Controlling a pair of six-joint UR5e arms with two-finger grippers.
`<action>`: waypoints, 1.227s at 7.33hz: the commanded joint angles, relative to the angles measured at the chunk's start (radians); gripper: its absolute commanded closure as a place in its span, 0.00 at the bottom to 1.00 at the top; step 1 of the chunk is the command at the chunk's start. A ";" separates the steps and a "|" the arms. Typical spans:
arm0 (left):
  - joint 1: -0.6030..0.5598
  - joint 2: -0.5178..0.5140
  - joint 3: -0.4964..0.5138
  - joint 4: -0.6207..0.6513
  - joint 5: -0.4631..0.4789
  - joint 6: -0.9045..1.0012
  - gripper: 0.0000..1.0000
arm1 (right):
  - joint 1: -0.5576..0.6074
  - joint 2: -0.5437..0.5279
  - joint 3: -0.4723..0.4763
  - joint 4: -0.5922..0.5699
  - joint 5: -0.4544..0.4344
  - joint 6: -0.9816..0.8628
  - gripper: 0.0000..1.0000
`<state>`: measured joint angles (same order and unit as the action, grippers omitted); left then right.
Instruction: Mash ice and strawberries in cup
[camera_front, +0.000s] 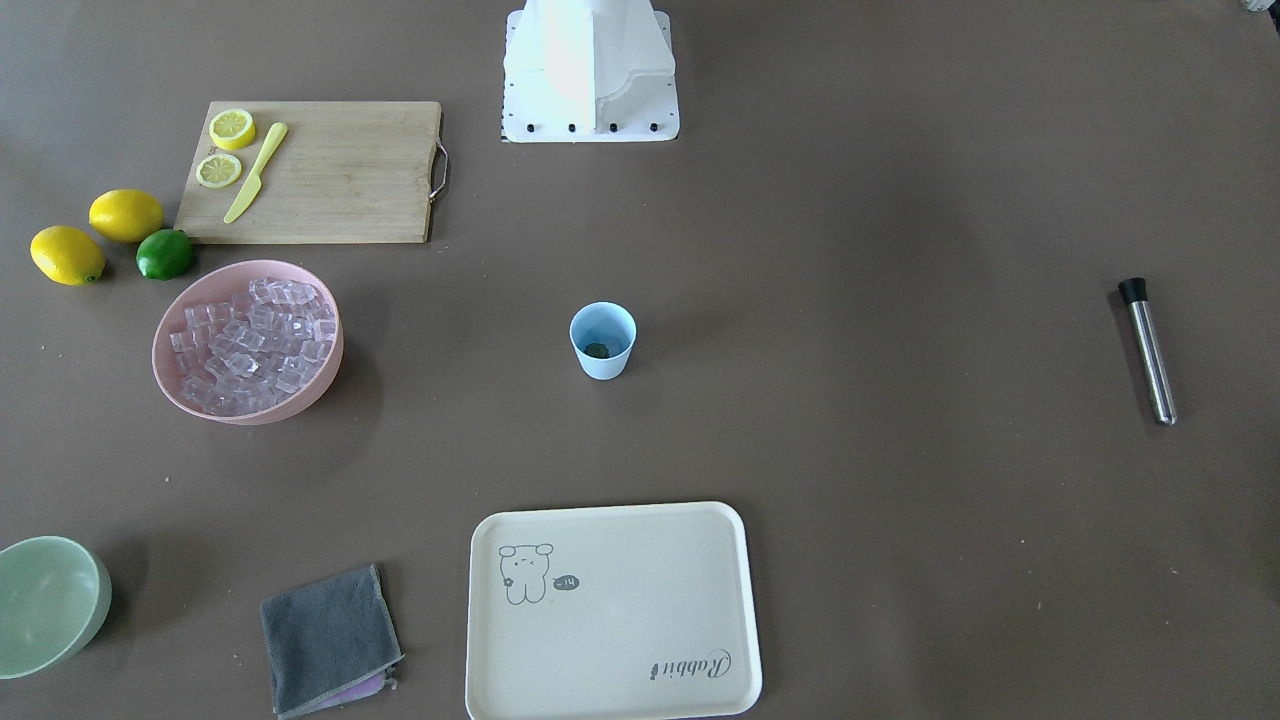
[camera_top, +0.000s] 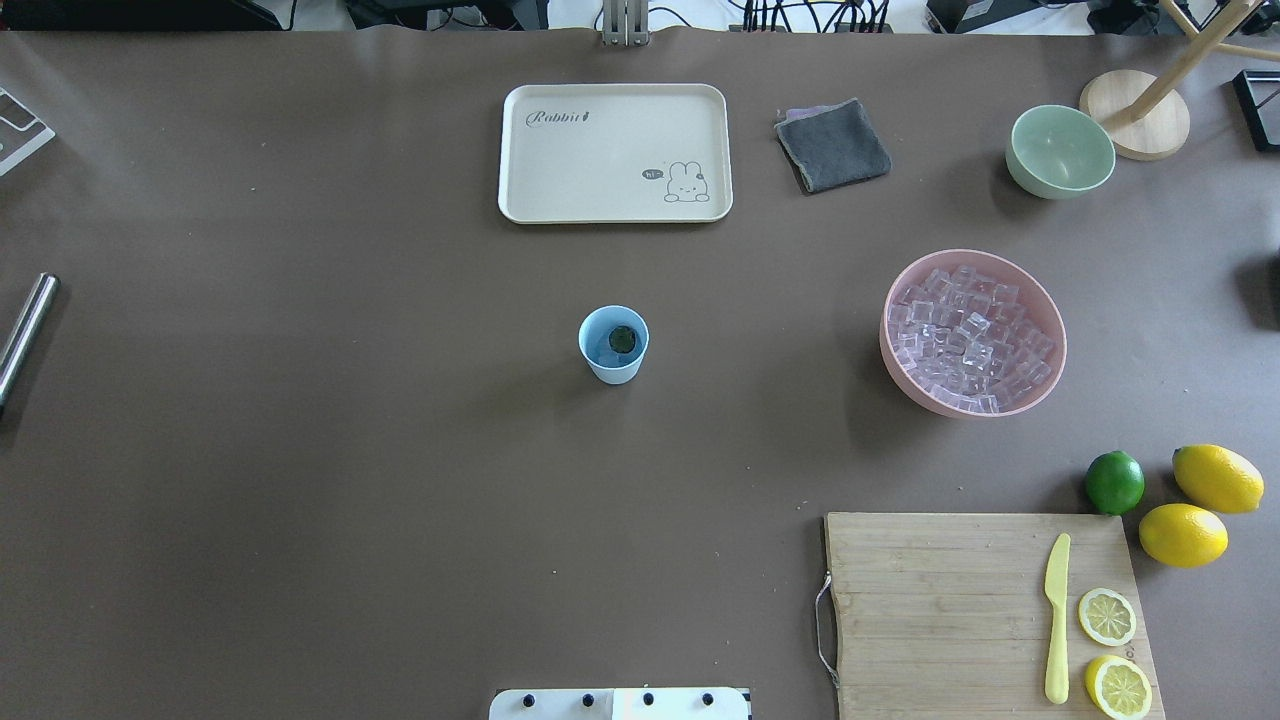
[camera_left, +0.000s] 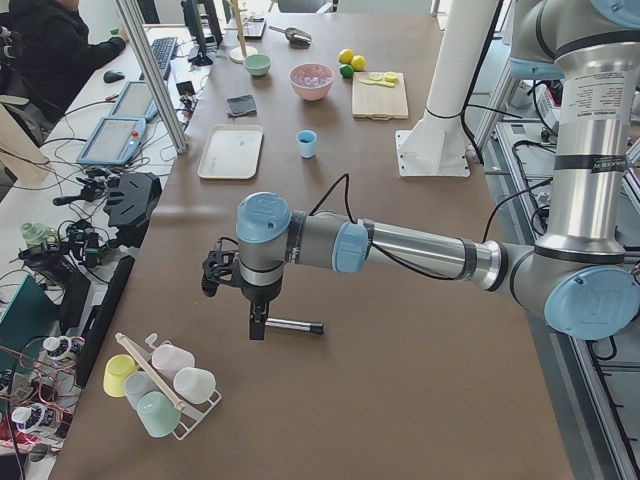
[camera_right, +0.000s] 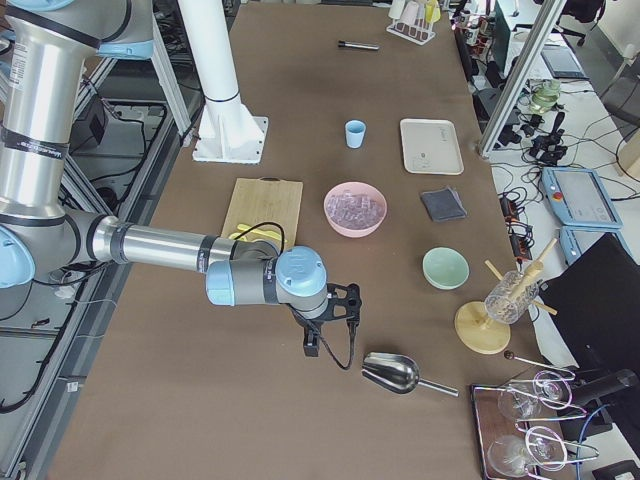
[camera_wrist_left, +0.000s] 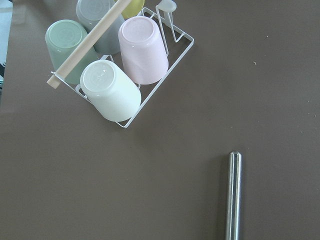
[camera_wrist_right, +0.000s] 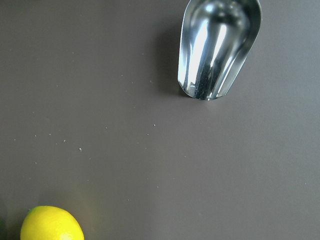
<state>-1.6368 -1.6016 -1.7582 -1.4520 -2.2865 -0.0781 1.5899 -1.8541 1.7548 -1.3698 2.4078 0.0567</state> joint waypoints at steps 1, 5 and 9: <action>-0.008 -0.028 -0.053 0.185 -0.010 0.097 0.02 | 0.001 0.001 0.005 0.000 0.002 0.002 0.00; -0.008 -0.026 -0.001 0.161 -0.095 0.230 0.02 | 0.001 0.000 0.005 0.001 0.005 0.002 0.00; -0.005 -0.027 0.017 0.160 -0.114 0.218 0.02 | -0.001 0.001 0.006 0.001 0.005 0.002 0.00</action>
<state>-1.6417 -1.6290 -1.7417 -1.2915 -2.3993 0.1418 1.5893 -1.8537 1.7596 -1.3683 2.4130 0.0583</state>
